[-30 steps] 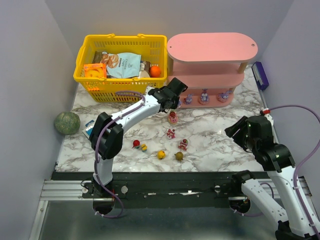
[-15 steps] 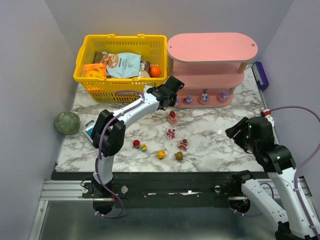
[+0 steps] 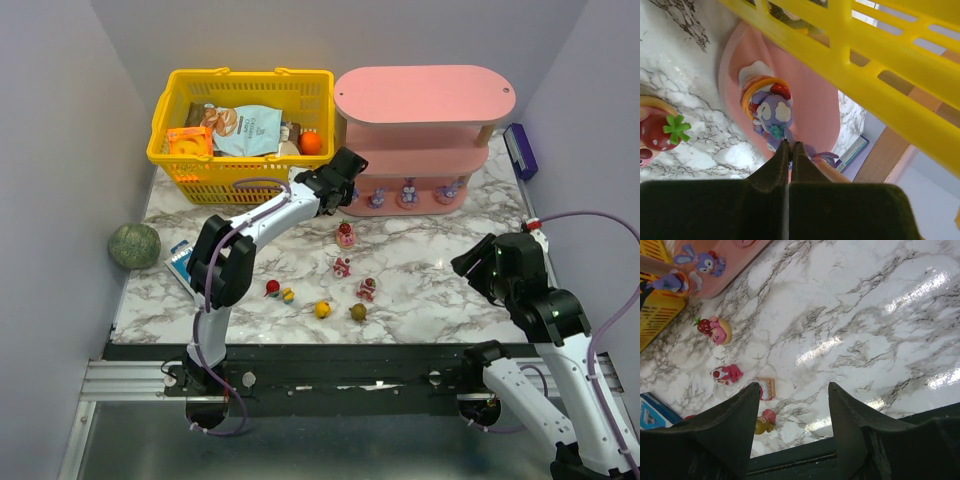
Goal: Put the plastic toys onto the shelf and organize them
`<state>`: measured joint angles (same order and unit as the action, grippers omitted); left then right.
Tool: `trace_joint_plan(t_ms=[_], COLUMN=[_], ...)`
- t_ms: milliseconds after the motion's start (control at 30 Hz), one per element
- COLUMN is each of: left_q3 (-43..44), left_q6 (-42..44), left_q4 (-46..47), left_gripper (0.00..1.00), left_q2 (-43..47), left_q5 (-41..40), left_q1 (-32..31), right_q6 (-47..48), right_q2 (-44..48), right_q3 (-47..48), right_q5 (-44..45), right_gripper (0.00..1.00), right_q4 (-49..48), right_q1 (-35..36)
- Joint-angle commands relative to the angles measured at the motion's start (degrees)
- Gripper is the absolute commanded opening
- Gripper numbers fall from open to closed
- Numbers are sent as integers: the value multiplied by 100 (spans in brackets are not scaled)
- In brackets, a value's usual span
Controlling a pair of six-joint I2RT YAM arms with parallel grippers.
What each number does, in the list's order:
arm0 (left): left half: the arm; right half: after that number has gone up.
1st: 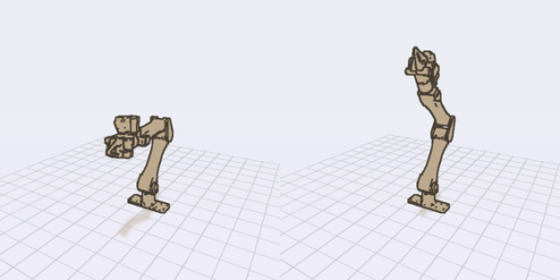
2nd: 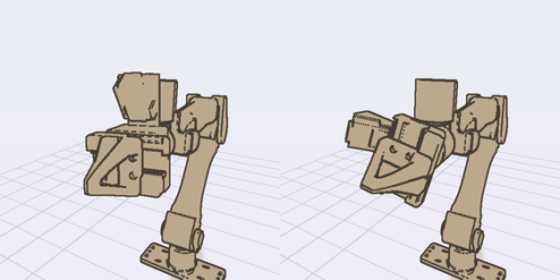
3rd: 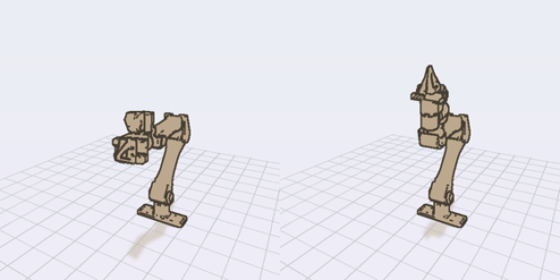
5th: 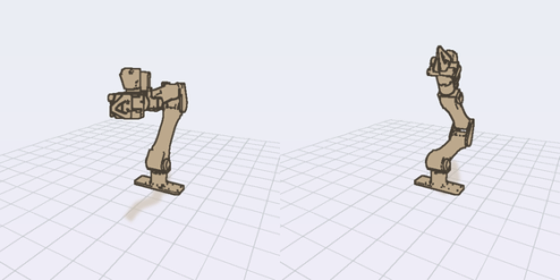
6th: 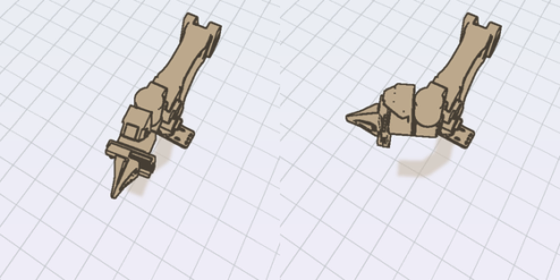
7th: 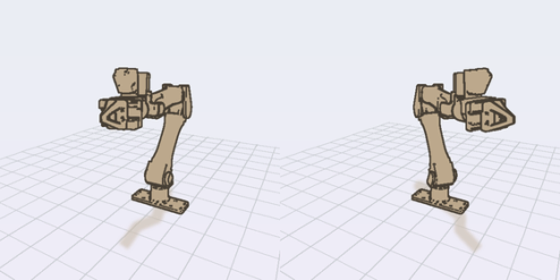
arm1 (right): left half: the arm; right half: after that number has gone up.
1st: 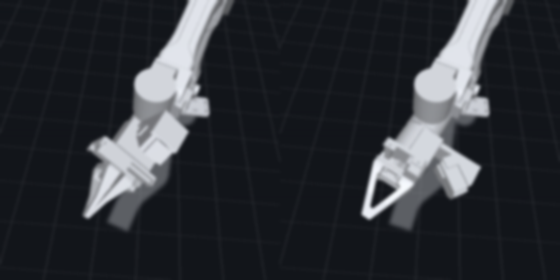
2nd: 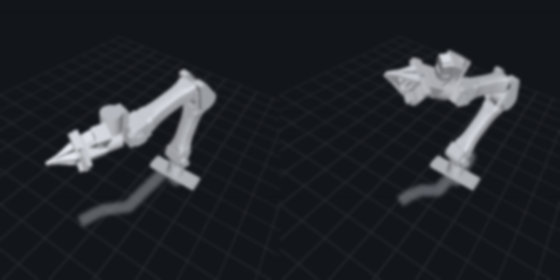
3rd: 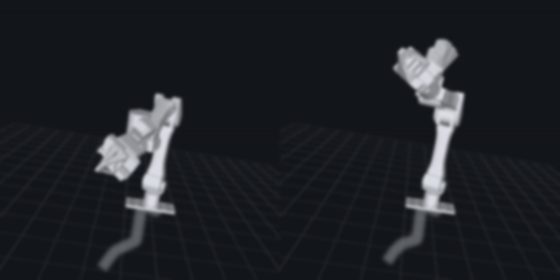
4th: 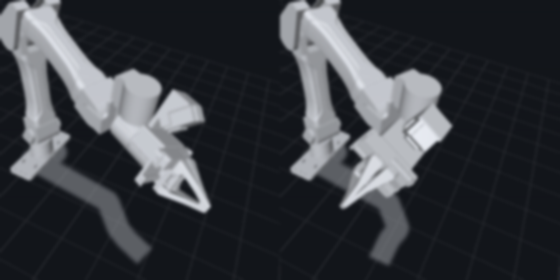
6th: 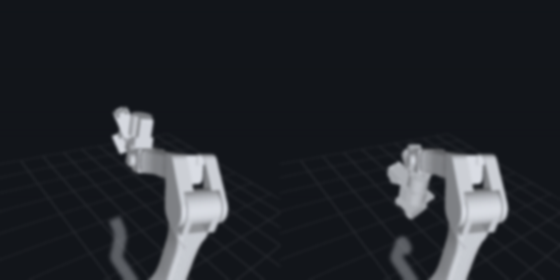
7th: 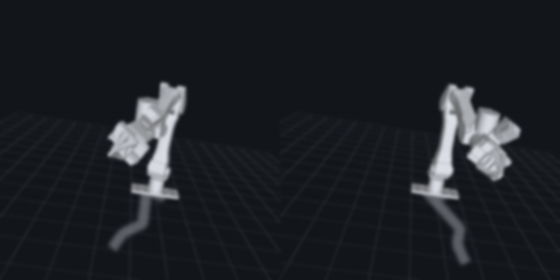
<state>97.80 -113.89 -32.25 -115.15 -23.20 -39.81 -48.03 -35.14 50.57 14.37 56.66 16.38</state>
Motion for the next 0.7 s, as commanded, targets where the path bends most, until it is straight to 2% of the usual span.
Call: trace_joint_plan(t_ms=[0, 267, 333, 467, 667], left_q3=[134, 125, 134, 125, 117], left_q6=[-1435, -1356, -1347, -1320, -1250], left_q4=[79, 175, 175, 236, 324], left_gripper=[5, 20, 21, 31, 36], left_q2=[-165, -183, -165, -139, -148], left_q5=[61, 70, 44, 9, -44], left_q1=[44, 70, 70, 88, 88], right_q6=[-40, -57, -57, -66, -57], right_q2=[-55, -81, -81, -64, -72], right_q3=[41, 41, 50, 24, 15], right_q5=[198, 250, 250, 250, 242], right_gripper=[64, 64, 64, 64, 64], right_q4=[143, 143, 143, 134, 126], right_q1=[-39, -39, -39, -39, -39])
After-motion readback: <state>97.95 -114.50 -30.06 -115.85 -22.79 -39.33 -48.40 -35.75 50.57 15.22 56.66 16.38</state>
